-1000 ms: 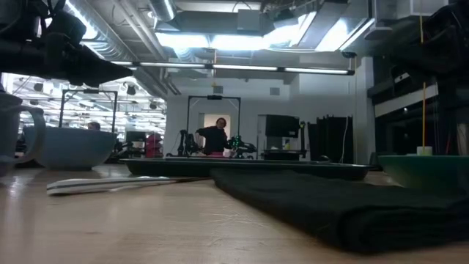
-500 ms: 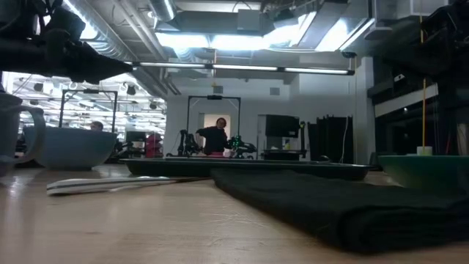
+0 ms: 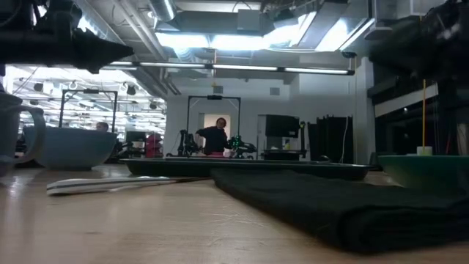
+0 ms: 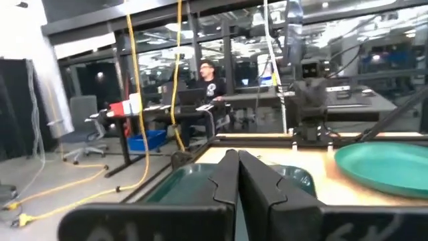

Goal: Set up tray
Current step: Put the mug on the top right of the tray

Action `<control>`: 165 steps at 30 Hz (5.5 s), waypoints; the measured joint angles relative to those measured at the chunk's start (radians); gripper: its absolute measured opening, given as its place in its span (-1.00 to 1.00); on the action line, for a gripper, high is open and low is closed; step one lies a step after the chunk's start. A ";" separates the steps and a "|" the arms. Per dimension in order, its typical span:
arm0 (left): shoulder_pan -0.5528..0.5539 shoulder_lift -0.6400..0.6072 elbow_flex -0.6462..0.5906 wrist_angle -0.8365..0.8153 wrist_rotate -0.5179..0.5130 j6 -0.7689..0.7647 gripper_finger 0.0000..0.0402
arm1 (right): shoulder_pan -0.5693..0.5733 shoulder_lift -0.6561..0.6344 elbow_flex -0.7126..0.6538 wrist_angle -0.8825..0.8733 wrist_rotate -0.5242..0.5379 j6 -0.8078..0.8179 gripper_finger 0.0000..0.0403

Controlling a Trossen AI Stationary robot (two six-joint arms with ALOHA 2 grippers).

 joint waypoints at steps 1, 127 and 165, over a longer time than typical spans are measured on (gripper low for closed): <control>0.000 0.022 0.017 0.002 0.005 0.000 -0.98 | -0.003 0.004 0.016 0.015 -0.005 -0.047 -0.89; -0.739 1.352 1.287 -1.660 0.082 -1.318 -0.98 | -0.086 0.868 0.455 0.158 0.032 -0.090 -0.88; -0.823 1.464 1.287 -1.606 0.087 -1.433 -0.03 | -0.086 0.868 0.455 0.150 0.032 -0.090 -0.88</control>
